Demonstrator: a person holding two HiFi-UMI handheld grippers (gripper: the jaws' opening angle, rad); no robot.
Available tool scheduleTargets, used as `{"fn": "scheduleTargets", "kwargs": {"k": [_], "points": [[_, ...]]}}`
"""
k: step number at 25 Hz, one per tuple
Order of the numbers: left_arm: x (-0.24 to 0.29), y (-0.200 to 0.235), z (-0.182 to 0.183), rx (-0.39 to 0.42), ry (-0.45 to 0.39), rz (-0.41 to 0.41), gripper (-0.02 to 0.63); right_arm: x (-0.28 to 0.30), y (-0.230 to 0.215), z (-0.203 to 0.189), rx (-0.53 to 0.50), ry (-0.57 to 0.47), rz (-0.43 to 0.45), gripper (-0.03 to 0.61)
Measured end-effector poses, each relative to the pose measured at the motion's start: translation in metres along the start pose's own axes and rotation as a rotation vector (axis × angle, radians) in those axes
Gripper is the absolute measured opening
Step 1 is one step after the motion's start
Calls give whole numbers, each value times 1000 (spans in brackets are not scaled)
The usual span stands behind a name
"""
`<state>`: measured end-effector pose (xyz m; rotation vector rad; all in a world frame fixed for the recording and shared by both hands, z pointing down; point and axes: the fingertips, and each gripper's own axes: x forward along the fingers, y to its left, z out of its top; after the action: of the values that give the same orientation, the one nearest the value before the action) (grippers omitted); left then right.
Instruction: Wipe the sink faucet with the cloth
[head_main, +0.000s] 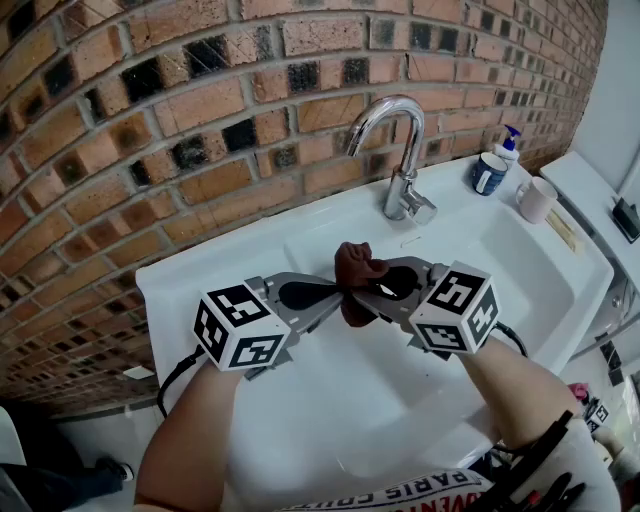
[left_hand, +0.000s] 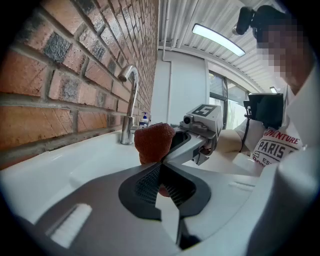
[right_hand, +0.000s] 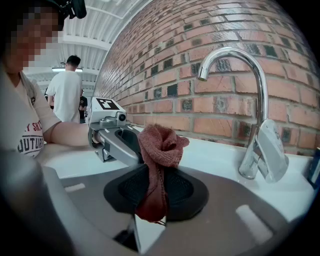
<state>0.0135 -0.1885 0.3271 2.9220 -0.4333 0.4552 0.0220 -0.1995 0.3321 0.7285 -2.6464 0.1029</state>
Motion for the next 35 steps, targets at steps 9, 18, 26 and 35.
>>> {"fn": "scheduleTargets", "kwargs": {"k": [9, 18, 26, 35], "points": [[0, -1, -1, -5, -2, 1, 0, -6, -4, 10, -10, -26, -35, 86], [0, -1, -1, -7, 1, 2, 0, -21, -12, 54, -82, -126, -144, 86], [0, -1, -1, -6, -1, 2, 0, -35, -26, 124, -186, -208, -195, 87], [0, -1, -1, -6, -1, 1, 0, -40, -49, 176, -214, -260, -259, 87]]}}
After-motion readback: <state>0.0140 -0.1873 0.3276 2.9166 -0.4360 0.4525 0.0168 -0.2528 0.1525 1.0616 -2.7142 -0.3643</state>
